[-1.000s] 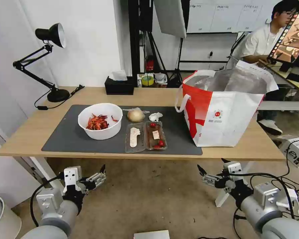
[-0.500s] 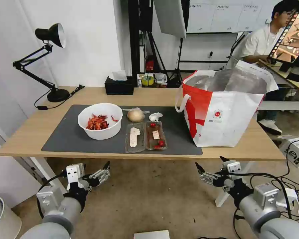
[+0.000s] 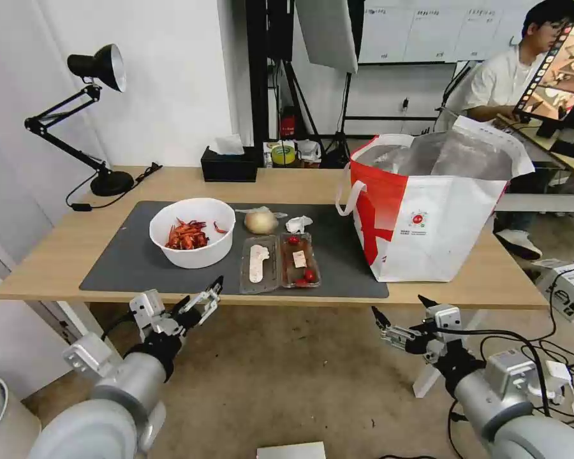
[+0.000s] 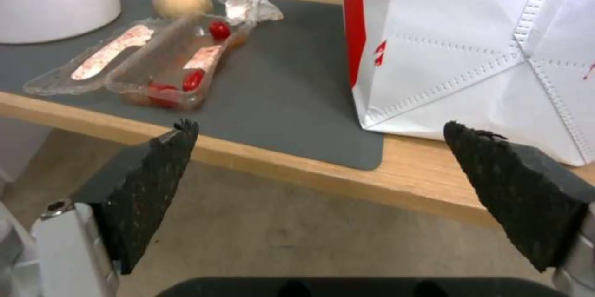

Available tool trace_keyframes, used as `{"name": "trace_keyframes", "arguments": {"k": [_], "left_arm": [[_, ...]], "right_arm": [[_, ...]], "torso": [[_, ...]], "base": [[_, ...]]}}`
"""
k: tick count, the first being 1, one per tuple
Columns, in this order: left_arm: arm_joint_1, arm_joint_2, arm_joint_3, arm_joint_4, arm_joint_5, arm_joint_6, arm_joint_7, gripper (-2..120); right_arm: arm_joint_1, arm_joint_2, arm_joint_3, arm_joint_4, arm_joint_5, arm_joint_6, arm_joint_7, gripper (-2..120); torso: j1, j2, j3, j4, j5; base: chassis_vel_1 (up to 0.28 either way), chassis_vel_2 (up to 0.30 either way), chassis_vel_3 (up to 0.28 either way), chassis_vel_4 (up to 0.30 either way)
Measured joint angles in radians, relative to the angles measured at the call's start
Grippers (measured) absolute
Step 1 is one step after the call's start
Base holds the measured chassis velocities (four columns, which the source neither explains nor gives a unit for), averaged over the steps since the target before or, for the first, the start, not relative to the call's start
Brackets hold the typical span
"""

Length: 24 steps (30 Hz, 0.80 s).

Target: Pick up the trash from the table and place it into the takeout bag.

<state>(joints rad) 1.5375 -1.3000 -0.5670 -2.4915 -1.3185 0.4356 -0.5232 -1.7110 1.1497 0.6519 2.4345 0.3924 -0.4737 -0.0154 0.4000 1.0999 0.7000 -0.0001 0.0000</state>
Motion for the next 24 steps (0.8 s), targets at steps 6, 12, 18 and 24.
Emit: {"name": "trace_keyframes", "arguments": {"k": [6,12,18,24], "left_arm": [[-0.087,0.006,0.028,0.036,-0.162,-0.042,-0.071,100],[-0.14,0.007,0.081,0.083,-0.174,-0.045,-0.103,100],[-0.187,0.0,0.184,0.142,-0.162,-0.019,-0.158,100],[-0.219,-0.025,0.246,0.178,-0.154,-0.014,-0.182,100]], "right_arm": [[0.015,-0.004,0.002,-0.021,0.003,0.009,0.002,100],[0.028,-0.007,0.004,-0.042,0.003,0.011,0.005,100],[0.051,-0.002,0.004,-0.084,0.002,0.014,0.006,100],[0.06,0.006,0.002,-0.102,0.001,0.015,0.006,100]], "torso": [[0.0,0.0,0.0,0.0,0.0],[0.0,0.0,0.0,0.0001,0.0],[0.0,0.0,0.0,0.0001,0.0001],[0.0,0.0,0.0,0.0,0.0001]], "base": [[0.0,0.0,0.0,0.0],[0.0,0.0,0.0,0.0],[0.0,0.0,0.0,0.0],[0.0,0.0,0.0,0.0]]}}
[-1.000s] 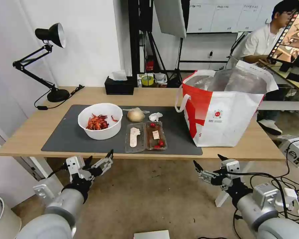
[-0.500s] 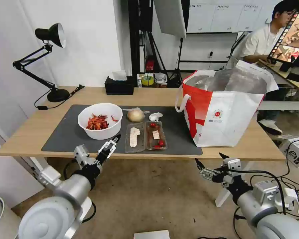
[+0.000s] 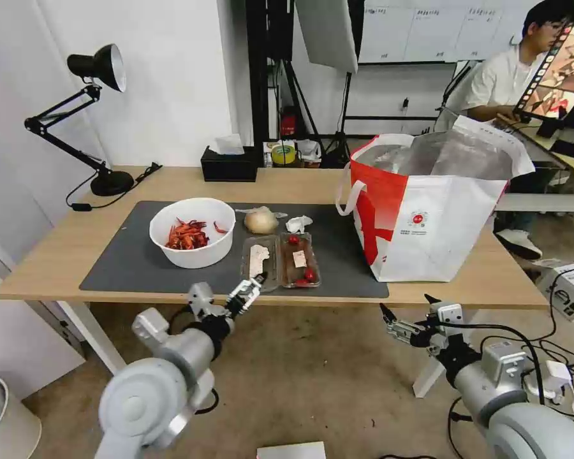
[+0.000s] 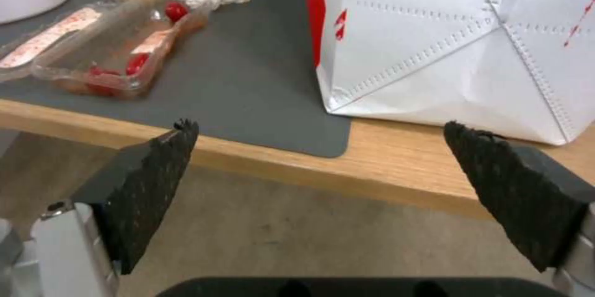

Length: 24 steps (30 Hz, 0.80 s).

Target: Pick up the trash from the table and place it into the takeout bag.

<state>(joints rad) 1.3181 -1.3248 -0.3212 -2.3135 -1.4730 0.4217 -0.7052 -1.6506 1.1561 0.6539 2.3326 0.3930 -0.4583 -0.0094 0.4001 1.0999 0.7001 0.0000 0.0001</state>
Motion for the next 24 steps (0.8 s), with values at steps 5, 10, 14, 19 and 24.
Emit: {"name": "trace_keyframes", "arguments": {"k": [5,10,14,19,24], "left_arm": [[-0.029,-0.041,0.06,0.048,0.027,0.0,-0.011,100],[-0.059,-0.061,0.086,0.079,0.035,-0.012,-0.019,100],[-0.09,-0.081,0.098,0.103,0.036,-0.036,-0.036,100],[-0.111,-0.099,0.101,0.123,0.036,-0.052,-0.049,100],[-0.126,-0.112,0.103,0.141,0.036,-0.067,-0.062,100]], "right_arm": [[0.007,-0.001,0.002,-0.012,-0.001,0.0,0.001,100],[0.01,-0.004,0.009,-0.018,0.0,0.0,0.002,100],[0.013,-0.004,0.012,-0.023,0.0,0.001,0.002,100],[0.013,0.002,0.012,-0.026,0.0,0.002,0.003,100],[0.012,0.004,0.014,-0.027,-0.001,0.004,0.004,100]], "torso": [[0.0,0.0,0.0,0.0,0.0],[0.0,0.0,0.0,0.0,0.0],[0.0,0.0,0.0,0.0,-0.0001],[0.0,0.0,0.0,0.0,-0.0001],[0.0,0.0,0.0,0.0,-0.0001]], "base": [[0.0,0.0,0.0,0.0],[0.0,0.0,0.0,0.0],[0.0,0.0,0.0,0.0],[0.0,0.0,0.0,0.0],[0.0,0.0,0.0,0.0]]}}
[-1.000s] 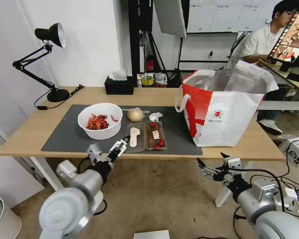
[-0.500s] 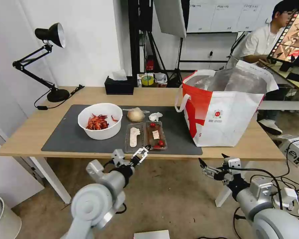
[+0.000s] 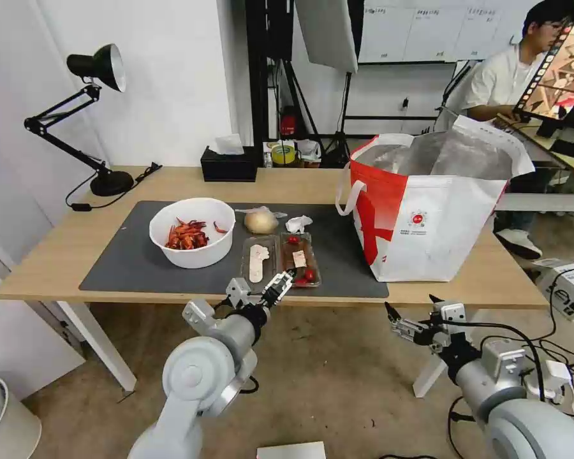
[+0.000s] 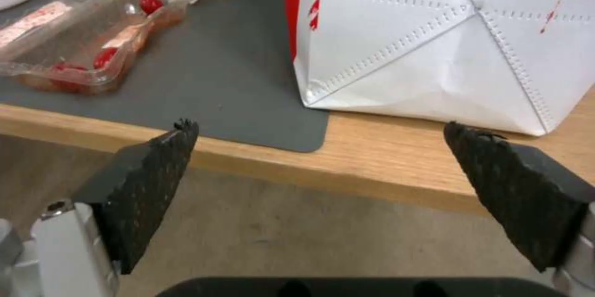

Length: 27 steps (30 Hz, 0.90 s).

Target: Pick up the trash from the table and place it into the takeout bag.

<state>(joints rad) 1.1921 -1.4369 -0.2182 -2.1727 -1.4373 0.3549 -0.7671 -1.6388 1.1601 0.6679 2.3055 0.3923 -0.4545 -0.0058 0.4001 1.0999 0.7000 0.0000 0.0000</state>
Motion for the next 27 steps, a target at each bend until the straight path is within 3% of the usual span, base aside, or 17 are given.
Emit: {"name": "trace_keyframes", "arguments": {"k": [14,27], "left_arm": [[-0.04,-0.039,0.014,0.054,0.008,-0.019,-0.058,100],[-0.076,-0.046,0.012,0.098,0.012,-0.053,-0.073,100]], "right_arm": [[-0.015,0.011,0.008,0.003,-0.001,0.006,0.001,100],[-0.013,0.011,0.007,-0.01,-0.004,0.01,0.003,100]], "torso": [[0.0,0.0,0.0,0.0,-0.0001],[0.0,0.0,0.0,0.0,0.0]], "base": [[0.0,0.0,0.0,0.0],[0.0,0.0,0.0,0.0]]}}
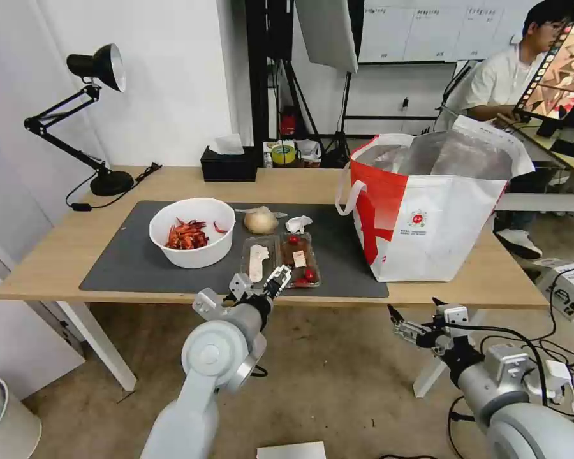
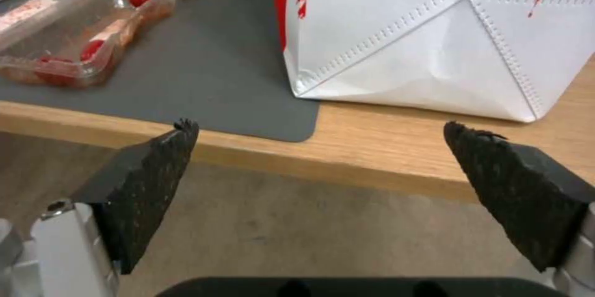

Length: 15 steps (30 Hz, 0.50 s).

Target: Pick up the trash from the table and place it into the takeout bag.

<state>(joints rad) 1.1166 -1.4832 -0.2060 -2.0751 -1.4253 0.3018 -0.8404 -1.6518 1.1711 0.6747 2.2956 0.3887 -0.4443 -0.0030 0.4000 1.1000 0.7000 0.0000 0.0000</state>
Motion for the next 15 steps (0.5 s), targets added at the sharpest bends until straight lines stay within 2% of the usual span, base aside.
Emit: {"name": "trace_keyframes", "arguments": {"k": [15], "left_arm": [[-0.023,-0.015,-0.003,0.032,0.004,-0.036,0.0,100]], "right_arm": [[0.008,-0.002,-0.007,-0.017,-0.003,0.001,0.0,100]], "torso": [[0.0,0.0,0.0,0.0,0.0]], "base": [[0.0,0.0,0.0,0.0]]}}
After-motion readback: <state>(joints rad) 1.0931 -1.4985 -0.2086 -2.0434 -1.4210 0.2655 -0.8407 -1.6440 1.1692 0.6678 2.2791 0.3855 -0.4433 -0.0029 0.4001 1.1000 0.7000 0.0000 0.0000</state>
